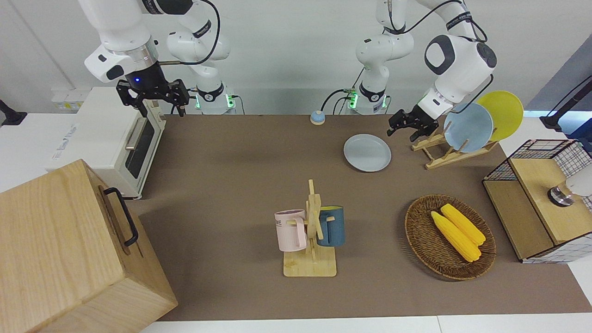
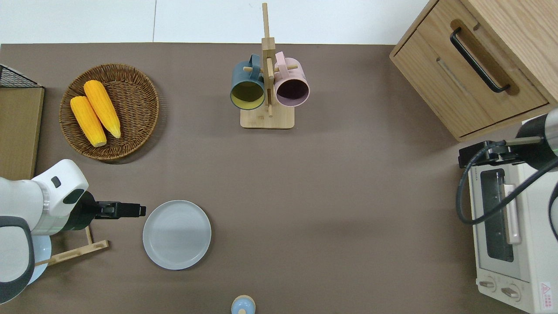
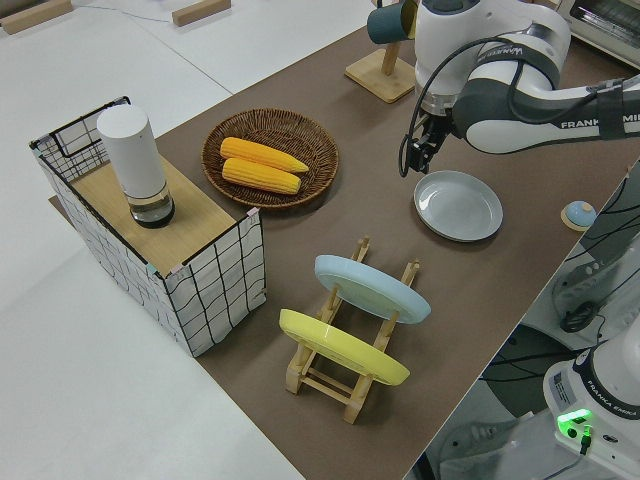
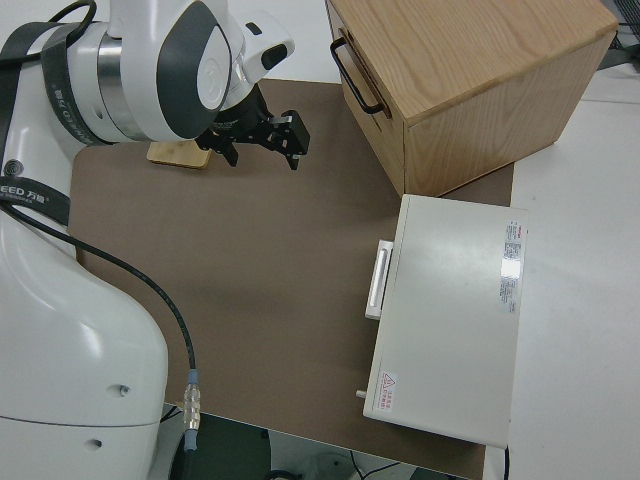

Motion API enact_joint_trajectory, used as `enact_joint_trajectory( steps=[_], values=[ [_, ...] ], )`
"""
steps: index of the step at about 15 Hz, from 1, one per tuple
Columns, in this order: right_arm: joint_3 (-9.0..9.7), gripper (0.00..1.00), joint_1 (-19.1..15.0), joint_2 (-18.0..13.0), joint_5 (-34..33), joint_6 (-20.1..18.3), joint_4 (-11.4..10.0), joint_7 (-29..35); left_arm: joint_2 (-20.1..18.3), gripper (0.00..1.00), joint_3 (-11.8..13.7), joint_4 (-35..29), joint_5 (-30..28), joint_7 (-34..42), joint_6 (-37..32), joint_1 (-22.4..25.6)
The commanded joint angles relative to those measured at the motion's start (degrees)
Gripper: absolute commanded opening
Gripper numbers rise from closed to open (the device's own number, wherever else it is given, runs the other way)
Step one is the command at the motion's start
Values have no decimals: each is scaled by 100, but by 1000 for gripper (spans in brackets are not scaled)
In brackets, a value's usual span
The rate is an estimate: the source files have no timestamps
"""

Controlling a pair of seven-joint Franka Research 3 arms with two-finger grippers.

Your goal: Pick gray plate from low plate rack and place it on table with left arm

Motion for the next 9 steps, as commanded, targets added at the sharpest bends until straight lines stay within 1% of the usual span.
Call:
enact_joint_trajectory(
  steps=[1,3,4,7,9],
  values=[
    [-34,983,41,2,15,-5,37,22,23,998,-248,723,808,-1013,-545,-15],
    [-34,983,41,2,15,-5,37,22,111,998,-432,1171,1231,-1277,-756,-7],
    [-34,983,41,2,15,-5,37,22,163,998,-485,1382,1407,-1392,-827,2],
    [-34,983,41,2,15,-5,37,22,374,998,-600,1963,1838,-1769,-1116,-6],
    [-34,983,41,2,15,-5,37,22,462,998,-635,2157,1971,-2190,-1205,-6]
  ],
)
